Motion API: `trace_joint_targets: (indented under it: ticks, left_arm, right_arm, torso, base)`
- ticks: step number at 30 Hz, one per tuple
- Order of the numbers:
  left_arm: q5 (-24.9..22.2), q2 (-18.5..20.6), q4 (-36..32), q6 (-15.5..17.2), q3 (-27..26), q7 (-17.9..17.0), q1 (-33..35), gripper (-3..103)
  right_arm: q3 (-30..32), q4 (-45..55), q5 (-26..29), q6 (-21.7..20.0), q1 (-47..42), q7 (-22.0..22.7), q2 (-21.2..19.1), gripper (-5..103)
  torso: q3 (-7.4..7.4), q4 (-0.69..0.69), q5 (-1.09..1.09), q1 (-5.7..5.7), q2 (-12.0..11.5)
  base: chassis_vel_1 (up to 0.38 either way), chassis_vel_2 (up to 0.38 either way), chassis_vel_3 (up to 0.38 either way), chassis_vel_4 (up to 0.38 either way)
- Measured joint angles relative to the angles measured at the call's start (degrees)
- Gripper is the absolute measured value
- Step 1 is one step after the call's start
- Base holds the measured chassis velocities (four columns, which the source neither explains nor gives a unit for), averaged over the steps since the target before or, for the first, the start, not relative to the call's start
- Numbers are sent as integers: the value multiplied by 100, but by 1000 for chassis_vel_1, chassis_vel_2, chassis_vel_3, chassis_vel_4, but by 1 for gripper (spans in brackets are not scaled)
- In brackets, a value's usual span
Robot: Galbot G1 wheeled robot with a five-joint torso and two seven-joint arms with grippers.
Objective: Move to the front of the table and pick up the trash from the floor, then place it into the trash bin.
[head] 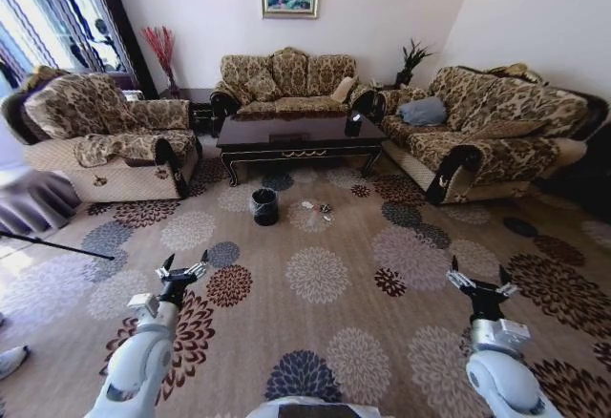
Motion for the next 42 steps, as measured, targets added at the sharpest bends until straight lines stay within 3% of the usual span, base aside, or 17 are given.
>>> trace_joint_targets:
  ticks: [2,3,5,9,11,12,16,19,22,25,28,32,37,40,42]
  left_arm:
    - [-11,8,115,-196,-96,497,-27,100]
    - [-11,8,115,-196,-96,497,-27,100]
    - [-61,-31,187,-518,-188,1159,-46,100]
    - [-33,-112,220,-653,-220,1307,-45,100]
    - [68,-210,204,-643,-249,1083,-30,100]
    - [68,-210,204,-643,-249,1083,-30,100]
    - [314,-241,39,-650,-266,895,4,100]
    - [276,-243,-41,-657,-288,873,30,100]
    - [272,-258,-67,-701,-337,849,76,100]
    - [363,-268,-48,-748,-321,826,115,100]
    - [439,-298,-89,-768,-282,715,149,100]
    - [607,-336,-290,-584,-249,177,245,100]
    - [764,-336,-422,-381,-281,-52,320,100]
    - [1082,-407,-603,-300,-300,-415,416,100]
    - [1098,-443,-619,-297,-300,-459,446,100]
  right_arm:
    - [-51,74,19,-1,17,-60,29,100]
    - [-51,74,19,-1,17,-60,29,100]
    - [-58,90,21,-1,19,-83,44,100]
    - [-68,78,19,25,19,-119,46,100]
    - [-107,-232,-144,454,10,-672,131,100]
    - [-107,-232,-144,454,10,-672,131,100]
    - [-99,-556,-465,818,-110,-1432,236,100]
    - [-67,-572,-410,923,-203,-1797,228,100]
    - [8,-585,-312,1263,-285,-2466,206,100]
    - [20,-583,-311,1294,-290,-2490,211,100]
    - [14,-523,-464,1128,-287,-2122,244,100]
    - [14,-169,-772,284,-424,-1025,316,100]
    - [49,-151,-852,317,-444,-911,306,100]
    - [101,-269,-906,676,-445,-1290,219,100]
    - [93,-296,-842,779,-446,-1446,169,100]
  torso:
    - [0,0,-1,0,0]
    - [0,0,-1,0,0]
    - [0,-5,2,-1,0]
    - [0,-4,3,-2,0]
    - [0,-2,2,-2,1]
    - [0,-2,2,-2,1]
    - [0,-2,3,-1,0]
    - [0,-5,4,-1,0]
    - [-1,-2,3,-2,1]
    - [0,-2,2,-1,0]
    - [0,-2,2,-1,0]
    - [0,-4,2,-2,1]
    - [0,-3,2,-2,1]
    - [0,-3,4,-1,0]
    - [-1,-2,3,-2,1]
  base:
    - [0,0,0,0]
    - [0,0,0,0]
    - [0,0,0,0]
    - [0,0,0,0]
    - [0,0,0,0]
    - [0,0,0,0]
    - [0,0,0,0]
    - [0,0,0,0]
    - [0,0,0,0]
    - [0,0,0,0]
    - [0,0,0,0]
    - [0,0,0,0]
    - [0,0,0,0]
    - [0,0,0,0]
    - [0,0,0,0]
